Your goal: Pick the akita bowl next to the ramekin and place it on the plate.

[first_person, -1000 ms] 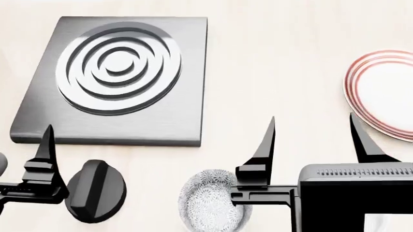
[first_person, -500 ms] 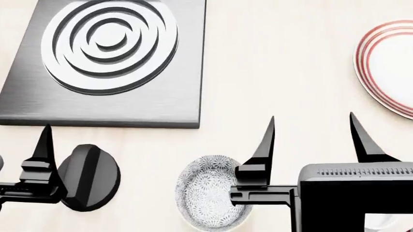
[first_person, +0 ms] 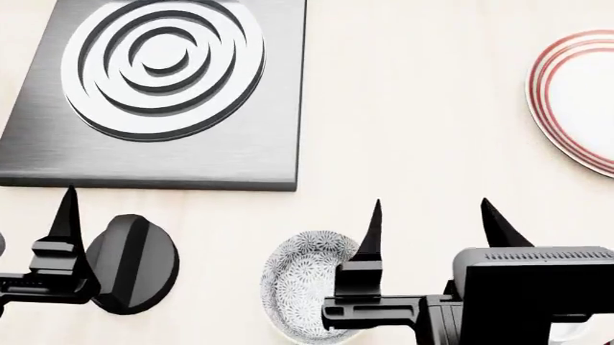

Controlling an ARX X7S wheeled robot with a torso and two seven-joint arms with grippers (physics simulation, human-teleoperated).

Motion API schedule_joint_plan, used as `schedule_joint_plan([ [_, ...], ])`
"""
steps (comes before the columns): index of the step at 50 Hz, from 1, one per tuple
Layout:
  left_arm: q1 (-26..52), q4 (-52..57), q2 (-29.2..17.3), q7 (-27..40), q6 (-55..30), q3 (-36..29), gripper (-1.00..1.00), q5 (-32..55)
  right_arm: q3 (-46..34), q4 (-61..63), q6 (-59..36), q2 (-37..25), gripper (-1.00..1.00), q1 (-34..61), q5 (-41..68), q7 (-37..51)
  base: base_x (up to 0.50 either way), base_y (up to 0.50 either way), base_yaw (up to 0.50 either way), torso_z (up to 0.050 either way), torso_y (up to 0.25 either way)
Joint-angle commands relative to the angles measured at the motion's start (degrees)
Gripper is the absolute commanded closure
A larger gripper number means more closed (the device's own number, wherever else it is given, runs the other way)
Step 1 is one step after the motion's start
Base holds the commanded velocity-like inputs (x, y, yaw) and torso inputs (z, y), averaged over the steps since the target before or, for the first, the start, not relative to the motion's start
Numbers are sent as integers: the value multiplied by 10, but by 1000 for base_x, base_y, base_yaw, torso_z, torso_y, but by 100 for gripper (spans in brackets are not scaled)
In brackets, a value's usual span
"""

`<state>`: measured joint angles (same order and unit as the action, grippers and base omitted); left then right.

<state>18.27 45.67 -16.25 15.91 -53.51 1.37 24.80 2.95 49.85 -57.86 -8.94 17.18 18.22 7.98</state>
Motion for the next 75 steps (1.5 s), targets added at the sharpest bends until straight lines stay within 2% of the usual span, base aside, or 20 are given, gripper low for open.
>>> schedule_joint_plan([
  [1, -4, -2, 9, -17, 4, 14, -100, 5, 52, 3, -48, 28, -100, -8, 55, -27, 0, 0, 0, 0, 0],
  [18, -4, -2, 5, -13, 2, 15, -100, 11, 58, -24, -77, 33, -100, -6, 89, -24, 0, 0, 0, 0, 0],
  [41, -6, -8, 1, -8, 9, 14, -100, 16, 37, -106, -10, 31, -100, -27, 87, -31, 0, 0, 0, 0, 0],
  [75, -8, -12, -5, 1, 15, 6, -100, 20, 25, -144, 32, 26, -100, -56, 100, -22, 0, 0, 0, 0, 0],
])
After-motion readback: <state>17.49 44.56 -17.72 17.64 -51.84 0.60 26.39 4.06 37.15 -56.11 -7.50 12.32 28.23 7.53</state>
